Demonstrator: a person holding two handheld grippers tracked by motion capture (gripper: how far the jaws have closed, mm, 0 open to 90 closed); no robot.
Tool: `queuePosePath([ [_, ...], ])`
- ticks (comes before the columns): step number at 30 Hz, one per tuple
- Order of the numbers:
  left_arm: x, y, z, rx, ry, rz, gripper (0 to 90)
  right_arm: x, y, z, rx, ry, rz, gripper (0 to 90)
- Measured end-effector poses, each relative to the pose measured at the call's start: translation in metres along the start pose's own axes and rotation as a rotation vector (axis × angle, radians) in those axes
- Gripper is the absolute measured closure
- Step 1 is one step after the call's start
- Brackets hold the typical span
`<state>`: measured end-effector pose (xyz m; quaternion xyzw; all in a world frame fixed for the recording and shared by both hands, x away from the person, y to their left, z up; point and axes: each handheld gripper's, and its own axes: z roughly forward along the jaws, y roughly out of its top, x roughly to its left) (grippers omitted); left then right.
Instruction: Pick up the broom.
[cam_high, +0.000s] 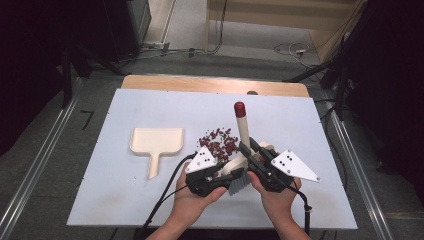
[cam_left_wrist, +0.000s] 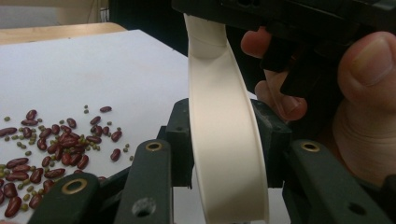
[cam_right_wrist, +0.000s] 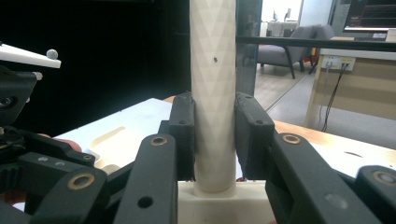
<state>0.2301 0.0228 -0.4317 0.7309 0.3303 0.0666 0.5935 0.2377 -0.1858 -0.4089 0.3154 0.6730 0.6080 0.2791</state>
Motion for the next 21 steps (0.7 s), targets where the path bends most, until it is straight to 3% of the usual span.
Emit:
queuePosePath([
  [4,0.004,0.001,0.000,0.012,-0.005,-0.015,68.1,0.000,0.000,0.000,0.002,-0.003,-0.009,69.5],
  [6,0.006,0.000,-0.002,0.025,0.011,0.011,68.5,0.000,0.000,0.001,0.011,0.006,-0.031,69.0],
  [9,0.012,0.001,-0.005,0.034,-0.005,0.016,68.8,-0.004,0.003,0.003,0.046,0.046,-0.045,66.4],
  [10,0.012,0.001,-0.005,0.034,-0.005,0.016,68.8,-0.007,0.004,0.003,0.058,0.074,-0.048,61.9],
  [12,0.020,0.004,-0.013,0.023,-0.010,0.024,68.8,-0.014,0.007,0.005,0.083,0.116,-0.050,50.4],
  [14,0.026,0.006,-0.019,0.017,-0.014,0.028,68.9,-0.023,0.010,0.003,0.106,0.157,-0.057,44.7],
  [17,0.035,0.008,-0.029,0.024,-0.019,0.065,68.9,-0.040,0.014,-0.001,0.109,0.202,-0.051,42.6],
  [21,0.046,0.008,-0.038,0.062,-0.058,0.116,68.9,-0.061,0.021,-0.005,0.164,0.277,-0.046,42.4],
])
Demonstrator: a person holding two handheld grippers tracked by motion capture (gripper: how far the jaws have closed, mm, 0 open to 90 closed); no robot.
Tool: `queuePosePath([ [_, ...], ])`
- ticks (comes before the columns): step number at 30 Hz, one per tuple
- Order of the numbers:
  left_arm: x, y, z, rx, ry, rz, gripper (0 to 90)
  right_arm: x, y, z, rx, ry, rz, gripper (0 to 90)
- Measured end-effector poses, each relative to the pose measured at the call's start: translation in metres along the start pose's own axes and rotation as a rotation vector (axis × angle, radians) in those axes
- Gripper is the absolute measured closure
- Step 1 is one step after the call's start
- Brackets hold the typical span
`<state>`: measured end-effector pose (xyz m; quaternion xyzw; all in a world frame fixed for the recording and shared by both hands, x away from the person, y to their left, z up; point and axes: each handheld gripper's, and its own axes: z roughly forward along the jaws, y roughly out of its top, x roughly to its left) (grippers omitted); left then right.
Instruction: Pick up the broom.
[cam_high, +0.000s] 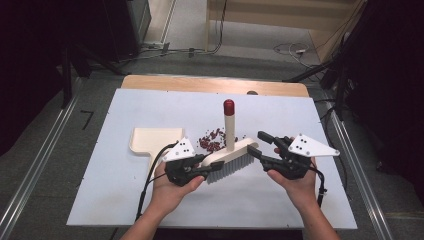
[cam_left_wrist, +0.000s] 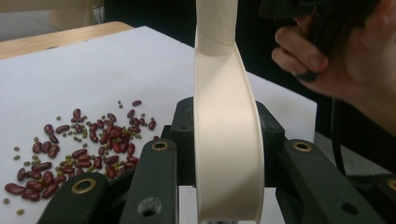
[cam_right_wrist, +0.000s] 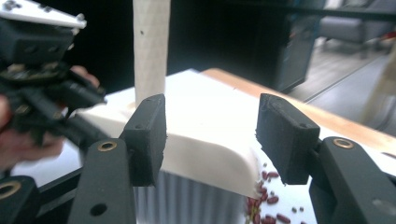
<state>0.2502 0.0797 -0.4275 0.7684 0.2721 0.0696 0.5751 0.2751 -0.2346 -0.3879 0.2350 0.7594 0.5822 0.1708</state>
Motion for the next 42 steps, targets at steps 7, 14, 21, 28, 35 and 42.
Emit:
queuePosePath([
  [7,0.005,-0.005,-0.010,0.036,-0.102,0.133,68.8,-0.008,-0.004,-0.003,0.129,0.200,-0.032,42.4],
  [14,0.001,-0.009,-0.012,0.092,-0.238,0.212,68.8,0.006,-0.013,0.012,0.261,0.414,-0.104,39.8],
  [21,-0.001,-0.011,-0.010,0.137,-0.312,0.231,68.8,0.019,-0.024,0.029,0.363,0.521,-0.117,46.2],
  [28,-0.002,-0.012,-0.008,0.165,-0.364,0.235,68.8,0.022,-0.030,0.036,0.399,0.619,-0.098,60.1],
  [35,0.008,-0.016,-0.009,0.144,-0.384,0.158,67.5,0.024,-0.032,0.039,0.392,0.641,-0.081,65.6],
  [42,0.021,-0.022,-0.022,0.068,-0.219,0.072,39.6,0.011,-0.032,0.033,0.353,0.520,-0.050,65.6],
])
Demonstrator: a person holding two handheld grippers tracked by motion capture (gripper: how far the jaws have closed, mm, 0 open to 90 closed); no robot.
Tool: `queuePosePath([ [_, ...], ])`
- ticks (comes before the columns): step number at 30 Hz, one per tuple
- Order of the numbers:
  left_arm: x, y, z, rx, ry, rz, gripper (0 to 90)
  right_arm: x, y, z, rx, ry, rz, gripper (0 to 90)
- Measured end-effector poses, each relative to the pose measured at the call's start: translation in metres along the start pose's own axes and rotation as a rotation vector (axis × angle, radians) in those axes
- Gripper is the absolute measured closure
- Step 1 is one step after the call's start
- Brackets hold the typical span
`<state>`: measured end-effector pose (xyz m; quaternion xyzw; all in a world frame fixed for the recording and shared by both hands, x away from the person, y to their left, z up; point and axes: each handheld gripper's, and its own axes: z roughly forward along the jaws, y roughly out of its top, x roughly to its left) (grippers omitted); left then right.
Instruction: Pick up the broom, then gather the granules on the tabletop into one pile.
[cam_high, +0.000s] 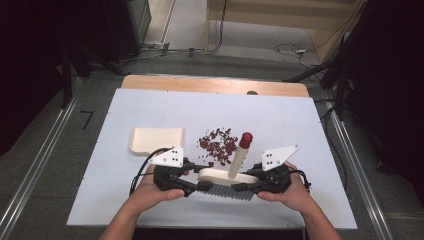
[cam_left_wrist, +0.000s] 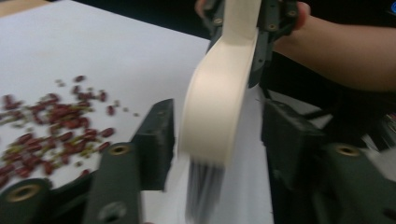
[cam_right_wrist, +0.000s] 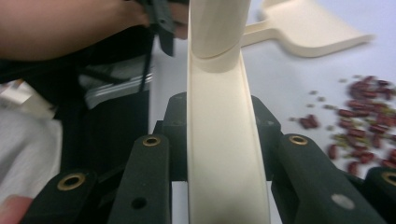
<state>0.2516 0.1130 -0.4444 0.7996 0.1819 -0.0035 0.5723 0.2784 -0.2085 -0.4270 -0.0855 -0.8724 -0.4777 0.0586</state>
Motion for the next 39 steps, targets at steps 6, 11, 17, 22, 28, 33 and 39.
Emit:
queuePosePath([
  [6,0.008,-0.010,-0.020,-0.039,0.140,-0.085,9.4,-0.015,-0.003,-0.016,-0.049,-0.169,0.098,65.6],
  [11,0.010,-0.022,-0.044,-0.096,0.250,-0.110,0.0,-0.027,-0.008,-0.028,-0.083,-0.363,0.196,65.6],
  [17,0.013,-0.034,-0.069,-0.140,0.379,-0.141,0.0,-0.047,-0.017,-0.041,-0.096,-0.569,0.263,65.7],
  [22,0.010,-0.047,-0.087,-0.127,0.468,-0.135,0.0,-0.063,-0.021,-0.047,-0.101,-0.678,0.302,65.7],
  [28,0.014,-0.061,-0.101,-0.152,0.524,-0.170,0.0,-0.092,-0.022,-0.036,-0.072,-0.812,0.305,65.7],
  [33,0.022,-0.071,-0.109,-0.177,0.557,-0.199,0.0,-0.112,-0.023,-0.028,-0.066,-0.873,0.353,65.7],
  [39,0.030,-0.082,-0.112,-0.164,0.583,-0.221,0.0,-0.119,-0.024,-0.008,-0.025,-0.937,0.335,65.7],
])
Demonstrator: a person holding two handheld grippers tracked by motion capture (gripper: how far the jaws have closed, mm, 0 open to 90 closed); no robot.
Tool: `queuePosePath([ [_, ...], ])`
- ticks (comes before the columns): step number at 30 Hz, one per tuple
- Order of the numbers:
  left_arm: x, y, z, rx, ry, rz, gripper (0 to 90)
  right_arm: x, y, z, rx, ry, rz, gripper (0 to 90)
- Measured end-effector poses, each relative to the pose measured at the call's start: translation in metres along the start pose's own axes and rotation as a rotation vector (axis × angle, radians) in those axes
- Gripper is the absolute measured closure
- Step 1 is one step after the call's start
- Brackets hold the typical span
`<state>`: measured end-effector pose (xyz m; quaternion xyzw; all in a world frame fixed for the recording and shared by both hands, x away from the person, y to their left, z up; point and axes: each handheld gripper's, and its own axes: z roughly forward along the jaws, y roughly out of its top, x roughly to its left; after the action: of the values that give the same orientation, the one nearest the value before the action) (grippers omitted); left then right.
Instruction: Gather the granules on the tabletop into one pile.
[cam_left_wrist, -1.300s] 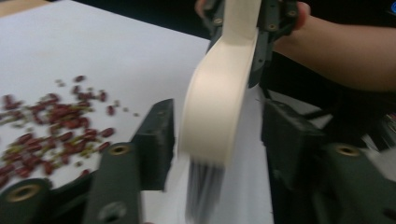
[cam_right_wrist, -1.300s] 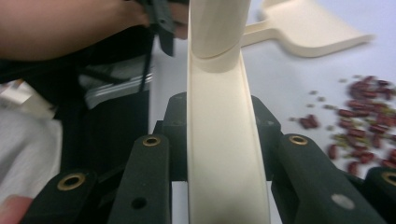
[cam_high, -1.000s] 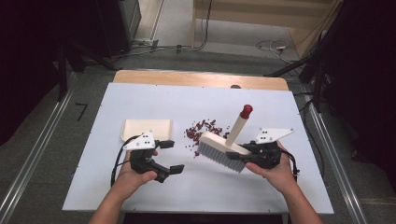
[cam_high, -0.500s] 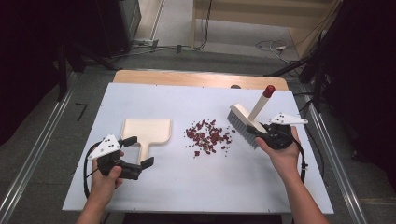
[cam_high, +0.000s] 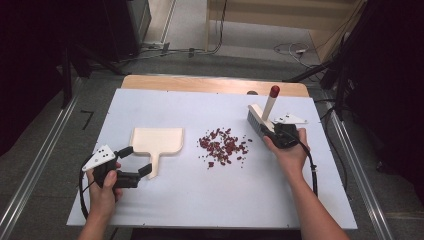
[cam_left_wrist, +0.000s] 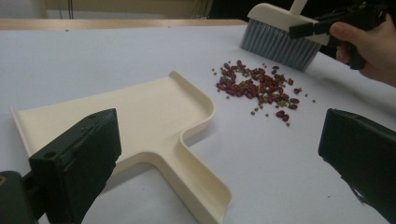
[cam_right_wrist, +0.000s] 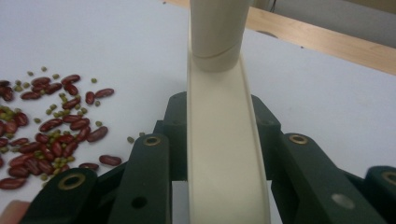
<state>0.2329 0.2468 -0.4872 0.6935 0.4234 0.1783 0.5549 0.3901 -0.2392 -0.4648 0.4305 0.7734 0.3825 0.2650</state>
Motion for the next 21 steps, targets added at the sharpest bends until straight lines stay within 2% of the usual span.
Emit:
queuePosePath([
  [2,0.001,-0.002,0.001,0.004,0.010,0.005,0.0,0.004,0.001,0.001,0.005,-0.011,0.001,65.7],
  [5,0.002,-0.004,0.002,-0.001,0.024,0.012,0.0,0.020,0.000,0.005,0.015,0.028,-0.017,65.6],
  [6,0.002,-0.004,0.002,-0.004,0.027,0.009,0.0,0.020,0.000,0.005,0.015,0.028,-0.017,65.6],
  [7,0.002,-0.004,0.002,-0.009,0.030,0.005,0.0,0.029,-0.003,0.007,0.025,0.041,-0.015,65.6],
  [9,0.004,-0.005,0.003,-0.010,0.031,-0.004,0.0,0.036,-0.005,0.008,0.031,0.040,-0.023,65.6],
  [12,0.006,-0.006,0.003,-0.009,0.035,-0.011,0.0,0.039,-0.007,0.008,0.029,0.044,-0.018,65.7],
  [17,0.007,-0.006,0.004,-0.015,0.037,-0.015,0.0,0.041,-0.008,0.002,0.010,0.089,0.030,65.7],
  [18,0.007,-0.006,0.005,-0.015,0.037,-0.016,0.0,0.043,-0.008,0.000,0.004,0.113,0.044,65.7],
  [21,0.007,-0.006,0.005,-0.010,0.039,-0.013,0.0,0.048,-0.008,-0.001,0.003,0.133,0.046,65.6],
])
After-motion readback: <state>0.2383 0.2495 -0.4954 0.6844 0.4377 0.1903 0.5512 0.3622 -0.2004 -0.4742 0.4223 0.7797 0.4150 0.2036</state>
